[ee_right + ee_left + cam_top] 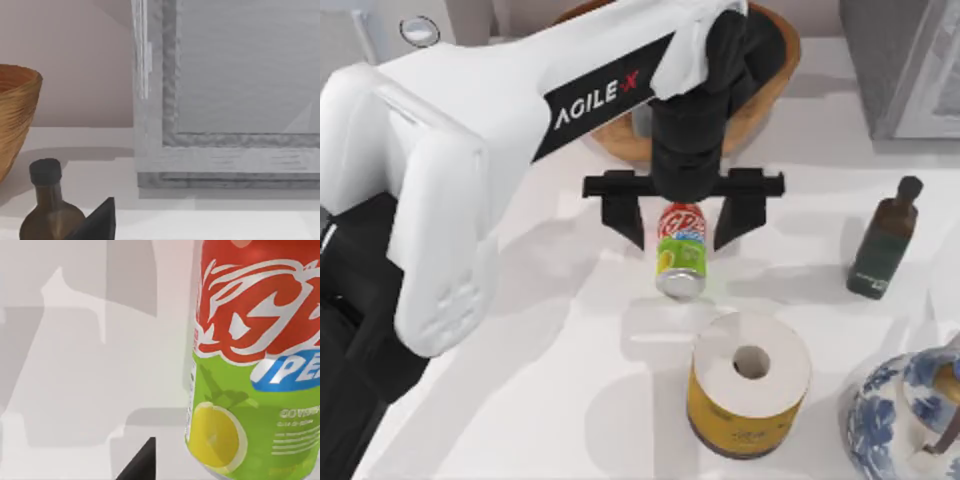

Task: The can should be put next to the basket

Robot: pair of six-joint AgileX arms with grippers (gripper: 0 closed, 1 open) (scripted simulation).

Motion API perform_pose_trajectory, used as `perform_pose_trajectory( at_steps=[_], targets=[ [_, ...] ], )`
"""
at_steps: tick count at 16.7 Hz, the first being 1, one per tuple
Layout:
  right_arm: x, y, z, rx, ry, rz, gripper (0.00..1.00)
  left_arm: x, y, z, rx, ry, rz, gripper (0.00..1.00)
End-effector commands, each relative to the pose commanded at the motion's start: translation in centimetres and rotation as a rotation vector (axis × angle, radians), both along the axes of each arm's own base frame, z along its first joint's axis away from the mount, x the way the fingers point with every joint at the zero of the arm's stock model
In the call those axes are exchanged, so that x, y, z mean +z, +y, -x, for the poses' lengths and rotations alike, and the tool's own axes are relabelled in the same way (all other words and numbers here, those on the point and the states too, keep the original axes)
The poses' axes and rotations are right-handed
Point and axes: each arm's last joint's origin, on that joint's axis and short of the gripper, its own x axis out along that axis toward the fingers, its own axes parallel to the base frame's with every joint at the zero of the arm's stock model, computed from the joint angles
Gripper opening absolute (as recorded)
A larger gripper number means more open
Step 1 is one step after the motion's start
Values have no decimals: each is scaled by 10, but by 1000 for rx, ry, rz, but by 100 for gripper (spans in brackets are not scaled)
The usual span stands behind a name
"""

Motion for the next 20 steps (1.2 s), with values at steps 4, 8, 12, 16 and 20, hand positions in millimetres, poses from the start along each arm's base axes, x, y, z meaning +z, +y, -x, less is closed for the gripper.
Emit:
perform_pose_trajectory(
  at_steps=[4,8,12,16,20],
  targets=[
    [0,0,0,0,0,0,100,0,0,0,0,0,0,100],
    [0,0,0,0,0,0,100,0,0,0,0,0,0,100],
    [0,0,0,0,0,0,100,24,-9,8,-23,-73,14,100],
    [0,0,0,0,0,0,100,73,-18,19,-43,-197,36,100],
    [0,0,0,0,0,0,100,64,-12,15,-32,-101,25,100]
  ],
)
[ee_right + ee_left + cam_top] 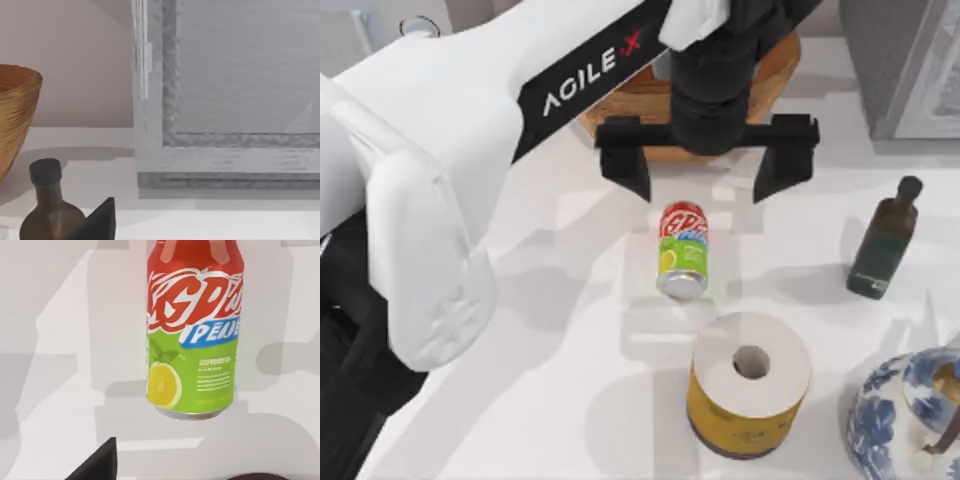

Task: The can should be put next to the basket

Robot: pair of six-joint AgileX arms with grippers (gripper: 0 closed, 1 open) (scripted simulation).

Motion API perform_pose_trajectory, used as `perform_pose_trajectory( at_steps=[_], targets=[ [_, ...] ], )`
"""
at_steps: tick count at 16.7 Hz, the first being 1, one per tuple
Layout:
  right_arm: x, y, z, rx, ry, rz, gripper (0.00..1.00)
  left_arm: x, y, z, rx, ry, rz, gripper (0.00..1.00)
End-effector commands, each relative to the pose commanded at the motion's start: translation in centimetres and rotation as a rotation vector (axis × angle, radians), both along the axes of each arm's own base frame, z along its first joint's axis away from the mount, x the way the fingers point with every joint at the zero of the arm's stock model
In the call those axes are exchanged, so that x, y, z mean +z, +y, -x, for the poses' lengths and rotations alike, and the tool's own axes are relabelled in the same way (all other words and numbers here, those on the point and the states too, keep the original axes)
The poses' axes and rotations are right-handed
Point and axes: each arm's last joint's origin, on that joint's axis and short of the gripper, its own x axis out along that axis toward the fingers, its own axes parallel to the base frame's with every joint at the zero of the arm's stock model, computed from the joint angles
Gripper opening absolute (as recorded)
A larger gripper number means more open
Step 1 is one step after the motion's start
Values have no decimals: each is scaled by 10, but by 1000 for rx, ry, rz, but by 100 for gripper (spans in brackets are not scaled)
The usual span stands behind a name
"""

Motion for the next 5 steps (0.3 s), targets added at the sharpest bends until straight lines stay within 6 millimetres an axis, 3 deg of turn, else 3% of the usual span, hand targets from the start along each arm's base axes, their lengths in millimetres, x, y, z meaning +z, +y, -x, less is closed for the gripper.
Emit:
perform_pose_trajectory(
  at_steps=[5],
  targets=[
    [0,0,0,0,0,0,100,-24,11,-14,29,102,-26,100]
  ],
)
